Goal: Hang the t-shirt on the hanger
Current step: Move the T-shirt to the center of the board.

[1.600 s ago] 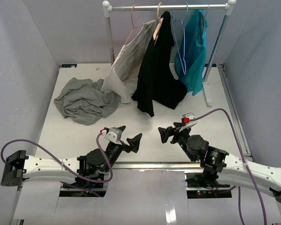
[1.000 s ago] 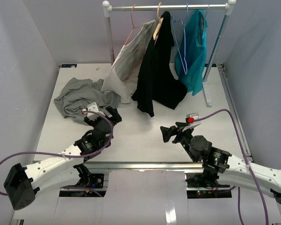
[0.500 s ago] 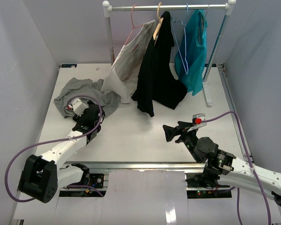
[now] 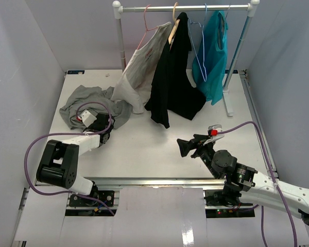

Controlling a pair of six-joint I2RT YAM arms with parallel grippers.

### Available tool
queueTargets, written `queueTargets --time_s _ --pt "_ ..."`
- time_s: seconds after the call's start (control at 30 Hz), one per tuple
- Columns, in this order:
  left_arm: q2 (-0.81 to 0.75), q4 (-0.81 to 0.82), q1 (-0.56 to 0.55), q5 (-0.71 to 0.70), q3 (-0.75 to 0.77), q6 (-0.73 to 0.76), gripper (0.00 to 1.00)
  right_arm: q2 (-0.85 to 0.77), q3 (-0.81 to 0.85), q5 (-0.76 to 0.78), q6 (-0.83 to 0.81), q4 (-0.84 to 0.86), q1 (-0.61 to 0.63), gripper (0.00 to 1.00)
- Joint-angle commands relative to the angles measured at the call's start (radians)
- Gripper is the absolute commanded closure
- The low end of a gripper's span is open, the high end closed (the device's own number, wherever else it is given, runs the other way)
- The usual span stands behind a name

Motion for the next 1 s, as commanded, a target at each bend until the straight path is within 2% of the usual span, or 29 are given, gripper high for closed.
queueTargets --time_s 0.0,0.07,0.1,0.13,0.2,0.27,0.37,0.57,0.63,0.73,0.97 --pt "-0.001 0.035 0.014 0.029 0.000 -0.048 0.28 -0.002 0.028 0.012 0.005 0.025 0.003 0.08" --pt "-0.001 0.038 0.015 0.042 -0.008 -0.047 0.32 0.000 0.026 0.014 0.000 0.030 0.004 0.08" --pt "-0.002 0.041 0.016 0.049 -0.012 -0.046 0.39 0.003 0.027 0.014 0.000 0.030 0.004 0.08" --pt "-0.010 0.044 0.016 0.059 -0.019 -0.043 0.53 0.005 0.028 0.013 -0.001 0.031 0.005 0.08" --pt "-0.045 0.061 0.015 0.088 -0.050 -0.036 0.95 0.007 0.031 0.008 -0.002 0.030 0.003 0.08" --pt "-0.107 0.129 0.013 0.144 -0.113 -0.015 0.99 0.006 0.033 0.002 -0.002 0.025 0.005 0.08" --pt "-0.235 0.134 -0.019 0.185 -0.180 -0.008 1.00 0.000 0.034 0.002 -0.003 0.024 0.003 0.08" --pt "-0.436 0.110 -0.230 0.228 -0.192 0.011 1.00 -0.003 0.029 -0.012 -0.053 0.044 0.003 0.10" --pt "-0.407 0.110 -0.320 0.277 -0.145 0.044 1.00 0.009 0.033 -0.013 -0.059 0.043 0.003 0.10" --pt "-0.302 0.110 -0.397 0.367 -0.084 0.064 1.00 0.023 0.040 -0.020 -0.059 0.041 0.003 0.10" --pt "-0.085 0.175 -0.661 0.406 0.041 0.148 1.00 0.039 0.043 -0.021 -0.062 0.040 0.003 0.10"
